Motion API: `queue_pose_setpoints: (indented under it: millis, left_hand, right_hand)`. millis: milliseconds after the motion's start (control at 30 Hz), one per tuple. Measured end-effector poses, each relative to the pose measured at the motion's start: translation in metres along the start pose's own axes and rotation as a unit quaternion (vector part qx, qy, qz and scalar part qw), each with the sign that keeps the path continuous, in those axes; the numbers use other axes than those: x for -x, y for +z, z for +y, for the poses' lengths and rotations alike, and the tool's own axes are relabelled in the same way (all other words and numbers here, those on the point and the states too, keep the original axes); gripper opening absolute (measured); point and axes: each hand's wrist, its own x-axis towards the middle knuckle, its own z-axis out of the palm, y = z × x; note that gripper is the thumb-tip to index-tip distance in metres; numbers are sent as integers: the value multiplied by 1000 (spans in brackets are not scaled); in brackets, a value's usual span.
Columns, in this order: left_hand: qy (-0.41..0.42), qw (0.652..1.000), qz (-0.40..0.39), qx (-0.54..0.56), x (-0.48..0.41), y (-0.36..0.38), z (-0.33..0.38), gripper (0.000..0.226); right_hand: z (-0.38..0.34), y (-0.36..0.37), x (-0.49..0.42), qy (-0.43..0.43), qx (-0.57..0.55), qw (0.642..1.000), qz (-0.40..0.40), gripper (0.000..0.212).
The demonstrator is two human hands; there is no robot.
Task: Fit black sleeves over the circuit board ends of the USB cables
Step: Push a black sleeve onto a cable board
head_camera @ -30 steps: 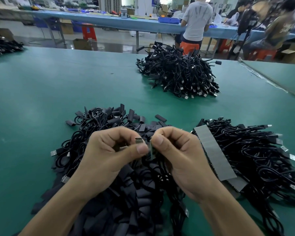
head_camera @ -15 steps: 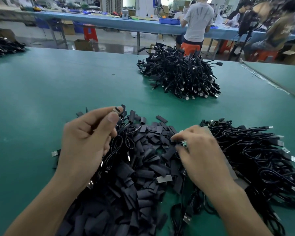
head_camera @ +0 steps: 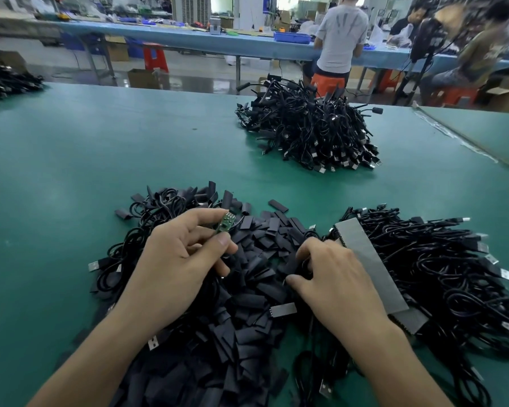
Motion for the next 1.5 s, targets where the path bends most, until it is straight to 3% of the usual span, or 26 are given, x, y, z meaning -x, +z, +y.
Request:
queue_pose_setpoints:
  millis: [167, 300, 400, 567, 700, 800, 867, 1033, 1267, 1500]
  left_hand:
    - [-5, 1000, -14, 16, 1, -1, -1, 28]
    - [7, 1000, -29, 9, 1, 0, 0, 36]
    - [15, 999, -34, -19, 2, 0, -1, 38]
    - [1, 1000, -24, -10, 2, 2, -4, 30]
    - [-7, 999, -16, 28, 2, 5, -5, 18]
    - [-6, 999, -26, 39, 2, 5, -5, 18]
    - [-8, 998, -42, 46, 3, 5, -4, 19]
    - [-29, 993, -47, 101, 3, 6, 2, 23]
    - [-37, 992, -52, 108, 2, 6, 3, 26]
    - [-58, 992, -28, 110, 2, 6, 1, 27]
  right_hand:
    - [-4, -6, 6, 21, 36, 997, -64, 24]
    - [-6, -5, 5, 24, 3, 995, -94, 28]
    - [-4, -2, 4, 23, -22, 996, -82, 34]
    - [3, 2, 0, 12, -50, 998, -39, 20]
    - [-3, -3, -2, -47, -148, 988, 4, 10]
    - [-15, -10, 1, -77, -297, 950, -50, 12]
    - [-21, -10, 4, -104, -336, 935, -52, 11]
    - [-21, -10, 4, -90, -414, 905, -21, 15]
    - [-23, -9, 5, -94, -411, 907, -18, 21]
    - [-25, -9, 5, -129, -326, 934, 64, 31]
